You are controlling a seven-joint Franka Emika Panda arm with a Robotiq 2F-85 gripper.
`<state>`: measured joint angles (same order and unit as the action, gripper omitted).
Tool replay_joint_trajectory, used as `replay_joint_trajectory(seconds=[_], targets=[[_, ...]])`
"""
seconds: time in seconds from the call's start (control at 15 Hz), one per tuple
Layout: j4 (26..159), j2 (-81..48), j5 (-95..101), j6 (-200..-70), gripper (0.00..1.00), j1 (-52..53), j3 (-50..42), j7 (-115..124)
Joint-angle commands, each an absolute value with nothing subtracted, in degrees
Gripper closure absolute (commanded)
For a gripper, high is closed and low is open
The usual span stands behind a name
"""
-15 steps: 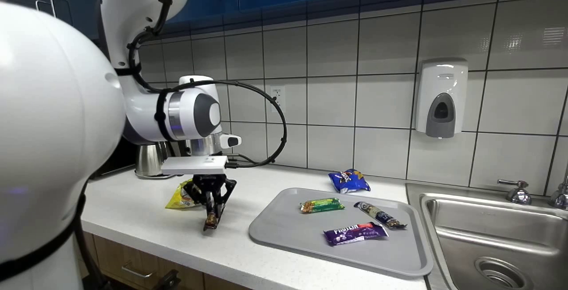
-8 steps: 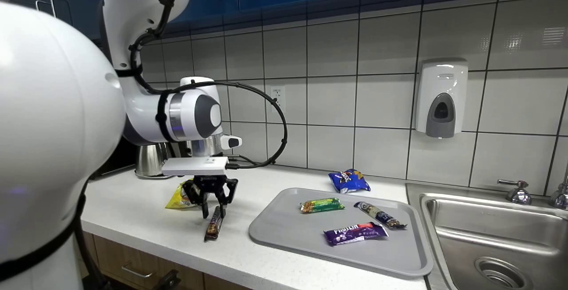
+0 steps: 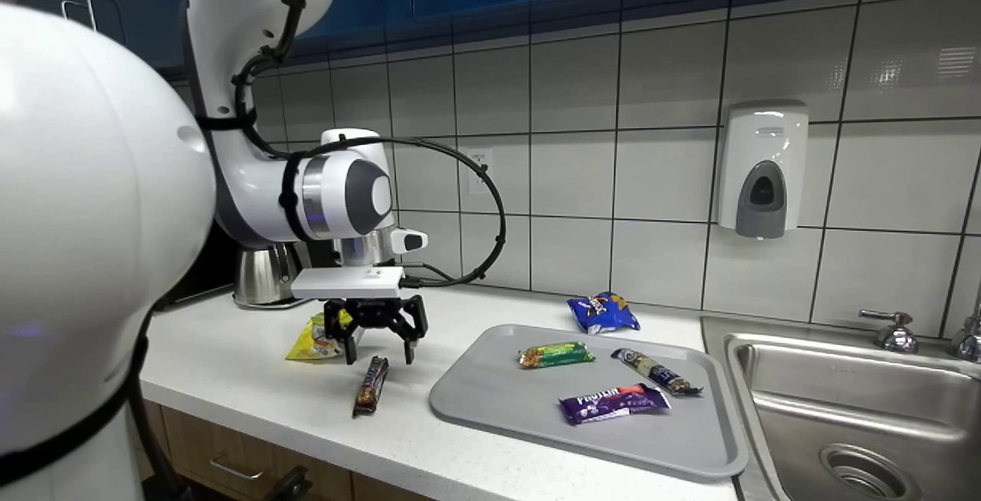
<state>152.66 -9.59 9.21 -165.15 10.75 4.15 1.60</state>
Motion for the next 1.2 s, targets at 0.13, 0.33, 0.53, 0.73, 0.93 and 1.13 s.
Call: replay_joint_trajectory(seconds=[0.13,0.33,0.53,0.73,0.93,1.13], targets=[[153.8,-5.7,9.1,-164.2,0.0,7.5,3.1,-0.5],[154.0,-4.5,8.6,-163.7,0.0,5.8,2.3,-1.2],[153.9,-3.6,8.7,-163.1,0.0,4.3,0.8,-0.5],[153.7,-2.9,8.0,-162.4,0.0,2.6,-0.4,-0.6],[153.1,-2.6,7.9,-161.7,0.0,1.0,-1.8,-0.4],[152.5,-2.6,8.0,-161.3,0.0,-0.2,-2.9,0.0]])
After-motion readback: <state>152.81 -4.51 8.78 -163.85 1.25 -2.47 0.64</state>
